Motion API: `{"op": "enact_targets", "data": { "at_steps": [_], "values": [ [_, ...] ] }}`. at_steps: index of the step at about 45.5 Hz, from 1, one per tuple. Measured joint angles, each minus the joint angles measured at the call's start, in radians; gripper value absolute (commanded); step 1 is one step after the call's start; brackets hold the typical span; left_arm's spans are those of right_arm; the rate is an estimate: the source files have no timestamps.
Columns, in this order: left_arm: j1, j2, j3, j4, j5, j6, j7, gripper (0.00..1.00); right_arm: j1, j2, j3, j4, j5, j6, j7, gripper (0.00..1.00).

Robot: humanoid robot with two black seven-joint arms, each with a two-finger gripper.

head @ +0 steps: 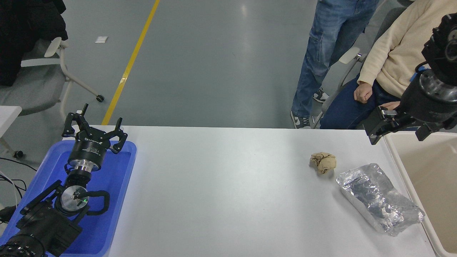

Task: Pick up foil plate and place in dustbin

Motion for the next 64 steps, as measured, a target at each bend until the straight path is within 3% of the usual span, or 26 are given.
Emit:
{"op": "enact_targets", "data": {
  "at_steps": [51,64],
  "values": [
    [0.000,0.000,0.000,0.000,0.000,0.003,0.000,1.00,-0.148,-0.038,0.013,-0.004,-0.010,0.000,-0.001,1.00],
    [0.000,0.000,0.000,0.000,0.000,0.003,0.000,1.00,-0.314,-0.053,0.078,-0.021,-0.164,-0.085,-0.008,1.00]
  ]
}}
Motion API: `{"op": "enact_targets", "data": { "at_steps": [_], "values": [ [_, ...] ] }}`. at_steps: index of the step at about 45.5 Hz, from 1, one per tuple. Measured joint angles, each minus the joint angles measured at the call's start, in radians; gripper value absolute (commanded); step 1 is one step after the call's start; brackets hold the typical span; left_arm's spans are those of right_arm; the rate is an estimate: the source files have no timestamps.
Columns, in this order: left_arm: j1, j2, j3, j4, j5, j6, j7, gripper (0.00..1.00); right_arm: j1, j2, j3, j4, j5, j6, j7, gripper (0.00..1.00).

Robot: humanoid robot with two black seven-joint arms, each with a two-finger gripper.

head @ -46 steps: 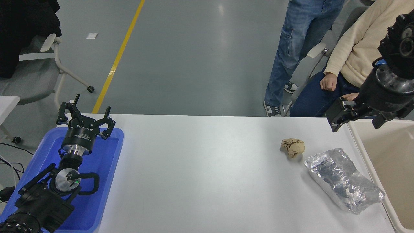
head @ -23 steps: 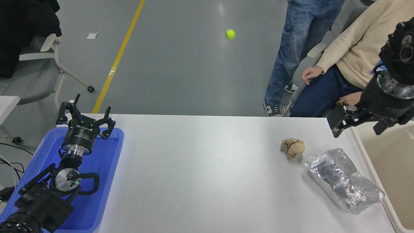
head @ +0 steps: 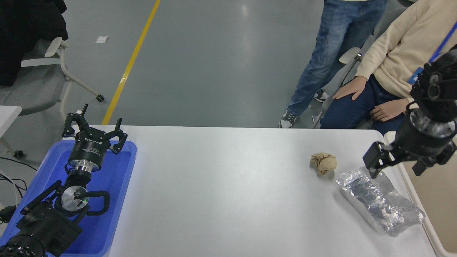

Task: Pick up foil plate and place in dustbin

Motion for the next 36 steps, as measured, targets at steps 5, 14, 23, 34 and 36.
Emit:
{"op": "enact_targets", "data": {
  "at_steps": [5,14,23,34,36],
  "values": [
    [0.000,0.000,0.000,0.000,0.000,0.000,0.000,1.00,-0.091,-0.014,0.063,-0.007,-0.113,-0.039,-0.001,0.98],
    [0.000,0.000,0.000,0.000,0.000,0.000,0.000,1.00,-0.256,-0.064,0.185,-0.049,-0.248,-0.123,-0.003,0.98],
    [0.000,0.000,0.000,0.000,0.000,0.000,0.000,1.00,-0.410,-0.097,0.281,-0.137,-0.313,-0.219,-0.002,0.98],
    [0.000,0.000,0.000,0.000,0.000,0.000,0.000,1.00,-0.557,-0.108,0.327,-0.225,-0.347,-0.347,-0.001,0.97],
    [0.000,0.000,0.000,0.000,0.000,0.000,0.000,1.00,-0.578,-0.109,0.331,-0.241,-0.349,-0.361,-0.001,0.96]
  ]
}}
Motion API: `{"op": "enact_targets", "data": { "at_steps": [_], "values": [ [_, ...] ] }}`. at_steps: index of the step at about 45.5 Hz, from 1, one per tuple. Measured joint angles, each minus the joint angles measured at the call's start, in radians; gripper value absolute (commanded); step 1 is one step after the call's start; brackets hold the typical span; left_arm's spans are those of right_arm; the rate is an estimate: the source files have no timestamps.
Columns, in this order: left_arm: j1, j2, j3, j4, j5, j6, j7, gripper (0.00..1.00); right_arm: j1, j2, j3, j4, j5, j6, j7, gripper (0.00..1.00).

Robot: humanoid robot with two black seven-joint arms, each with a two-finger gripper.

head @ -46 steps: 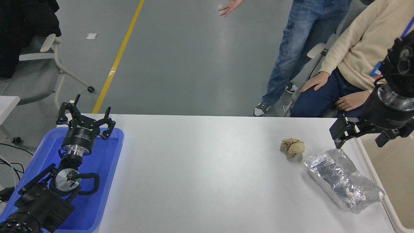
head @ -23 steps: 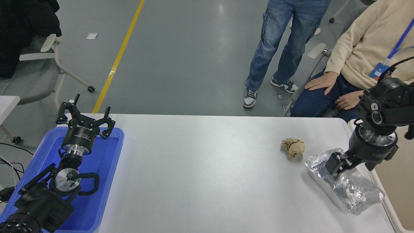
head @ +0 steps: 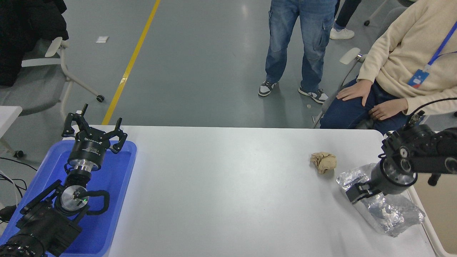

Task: Pick up foil plate and place in dustbin

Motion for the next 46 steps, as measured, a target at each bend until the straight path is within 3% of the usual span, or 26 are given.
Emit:
{"op": "enact_targets", "data": {
  "at_steps": [33,36,46],
  "values": [
    [0.000,0.000,-0.003,0.000,0.000,-0.004,0.000,1.00,-0.215,-0.014,0.012,-0.284,-0.014,-0.205,0.000,0.96],
    [0.000,0.000,-0.003,0.000,0.000,-0.005,0.000,1.00,-0.247,-0.011,0.014,-0.303,-0.014,-0.226,0.000,0.90],
    [0.000,0.000,-0.003,0.000,0.000,-0.005,0.000,1.00,-0.313,0.002,0.017,-0.347,-0.012,-0.283,0.000,0.87]
  ]
}}
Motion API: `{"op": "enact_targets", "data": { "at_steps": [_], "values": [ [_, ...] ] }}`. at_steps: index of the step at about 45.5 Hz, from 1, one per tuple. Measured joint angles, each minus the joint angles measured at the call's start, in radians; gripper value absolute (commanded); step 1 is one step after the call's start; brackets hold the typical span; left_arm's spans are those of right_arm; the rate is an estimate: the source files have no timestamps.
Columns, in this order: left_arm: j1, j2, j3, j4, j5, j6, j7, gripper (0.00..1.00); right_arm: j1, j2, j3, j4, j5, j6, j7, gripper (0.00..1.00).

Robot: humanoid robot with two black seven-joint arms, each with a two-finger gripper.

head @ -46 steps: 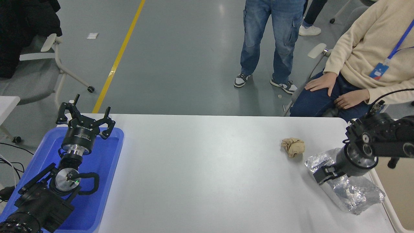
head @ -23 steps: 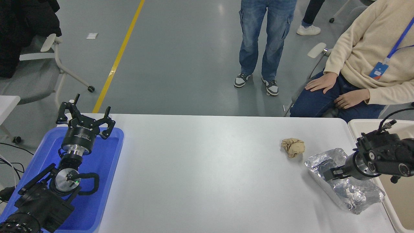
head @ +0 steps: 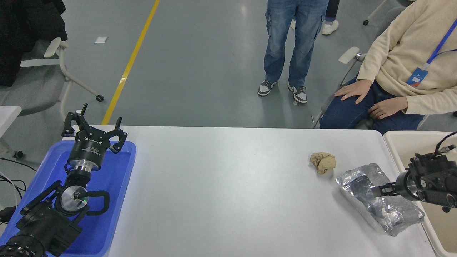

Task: Pick up foil plate and place in dustbin

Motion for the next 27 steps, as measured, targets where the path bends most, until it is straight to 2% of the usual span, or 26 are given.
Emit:
{"op": "enact_targets", "data": {
  "at_steps": [13,14,15,19,27],
  "values": [
    [0.000,0.000,0.000,0.000,0.000,0.000,0.000,1.00,-0.052,0.003,0.002,-0.064,0.012,-0.055,0.000,0.81],
    [0.000,0.000,0.000,0.000,0.000,0.000,0.000,1.00,-0.054,0.003,0.002,-0.066,0.013,-0.057,0.000,0.78],
    [0.000,0.000,0.000,0.000,0.000,0.000,0.000,1.00,-0.056,0.003,0.003,-0.067,0.014,-0.059,0.000,0.70],
    [0.000,0.000,0.000,0.000,0.001,0.000,0.000,1.00,-0.063,0.005,0.003,-0.072,0.016,-0.064,-0.001,0.60],
    [0.000,0.000,0.000,0.000,0.001,0.000,0.000,1.00,-0.072,0.008,0.006,-0.056,0.019,-0.065,-0.001,0.28]
  ]
}}
